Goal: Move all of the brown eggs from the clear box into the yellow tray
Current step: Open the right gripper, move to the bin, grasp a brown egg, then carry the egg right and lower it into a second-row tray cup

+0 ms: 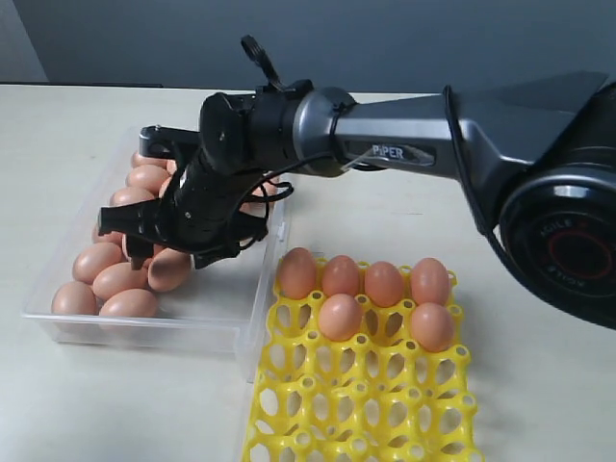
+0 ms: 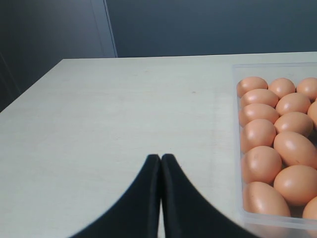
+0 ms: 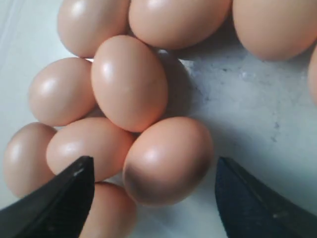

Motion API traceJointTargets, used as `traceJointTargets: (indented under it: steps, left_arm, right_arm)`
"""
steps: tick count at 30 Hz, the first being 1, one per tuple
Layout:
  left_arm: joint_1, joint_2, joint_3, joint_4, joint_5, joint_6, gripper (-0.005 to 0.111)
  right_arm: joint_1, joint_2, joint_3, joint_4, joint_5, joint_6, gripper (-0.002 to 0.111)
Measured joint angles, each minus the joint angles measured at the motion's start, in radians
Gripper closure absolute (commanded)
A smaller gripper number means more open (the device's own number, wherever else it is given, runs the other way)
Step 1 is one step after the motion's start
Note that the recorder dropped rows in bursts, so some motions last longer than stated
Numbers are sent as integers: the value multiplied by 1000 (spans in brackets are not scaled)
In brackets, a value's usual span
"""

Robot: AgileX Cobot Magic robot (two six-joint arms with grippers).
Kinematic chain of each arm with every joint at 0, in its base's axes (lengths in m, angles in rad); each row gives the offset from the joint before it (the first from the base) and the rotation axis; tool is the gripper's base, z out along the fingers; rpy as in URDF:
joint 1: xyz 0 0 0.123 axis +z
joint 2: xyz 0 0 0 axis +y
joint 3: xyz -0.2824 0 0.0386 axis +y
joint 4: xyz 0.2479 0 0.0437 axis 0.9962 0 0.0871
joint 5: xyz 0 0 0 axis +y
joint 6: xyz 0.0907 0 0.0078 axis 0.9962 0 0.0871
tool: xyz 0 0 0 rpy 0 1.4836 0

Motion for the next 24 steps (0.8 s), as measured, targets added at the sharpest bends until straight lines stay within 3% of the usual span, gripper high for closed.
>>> traceJointTargets:
  steps: [4, 10, 18, 24]
  left_arm:
    - [0, 0, 0, 0, 0, 0, 106]
    - [0, 0, 0, 0, 0, 0, 106]
    - [0, 0, 0, 0, 0, 0, 106]
    - [0, 0, 0, 0, 0, 0, 106]
  right_arm:
    - [0, 25, 0, 2, -2, 28, 44]
    - [0, 39, -4, 49, -10, 32, 109]
    - [0, 5, -2, 62, -11, -44, 108]
    - [0, -125, -2, -75, -32, -80, 108]
